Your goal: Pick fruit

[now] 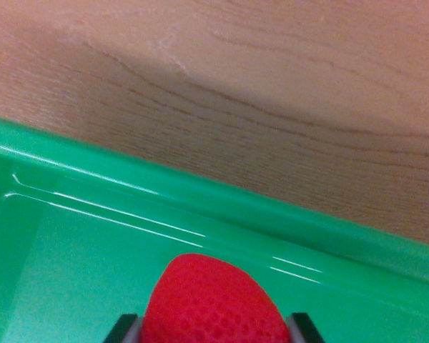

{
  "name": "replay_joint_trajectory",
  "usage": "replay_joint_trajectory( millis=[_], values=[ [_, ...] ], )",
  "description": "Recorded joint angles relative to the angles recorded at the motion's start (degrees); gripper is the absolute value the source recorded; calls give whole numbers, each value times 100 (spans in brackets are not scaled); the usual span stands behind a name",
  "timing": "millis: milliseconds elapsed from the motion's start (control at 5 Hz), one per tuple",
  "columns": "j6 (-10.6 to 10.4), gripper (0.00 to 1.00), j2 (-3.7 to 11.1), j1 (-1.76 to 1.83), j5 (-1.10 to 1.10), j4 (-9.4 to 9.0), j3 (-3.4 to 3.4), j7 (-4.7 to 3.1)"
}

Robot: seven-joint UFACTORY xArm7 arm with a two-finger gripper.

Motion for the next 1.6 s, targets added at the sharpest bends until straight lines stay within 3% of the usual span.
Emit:
replay_joint_trajectory(
  millis=[200,400,600,800,1000,1200,1400,1600],
  values=[
    [272,100,-114,1,-6,158,-2,7],
    [272,100,-114,1,-6,158,-2,7],
    [529,100,-222,1,-11,307,-4,15],
    [529,100,-222,1,-11,307,-4,15],
    [806,100,-338,2,-17,468,-6,22],
    [806,100,-338,2,-17,468,-6,22],
    [1071,100,-449,2,-22,622,-8,29],
    [1071,100,-449,2,-22,622,-8,29]
  ],
)
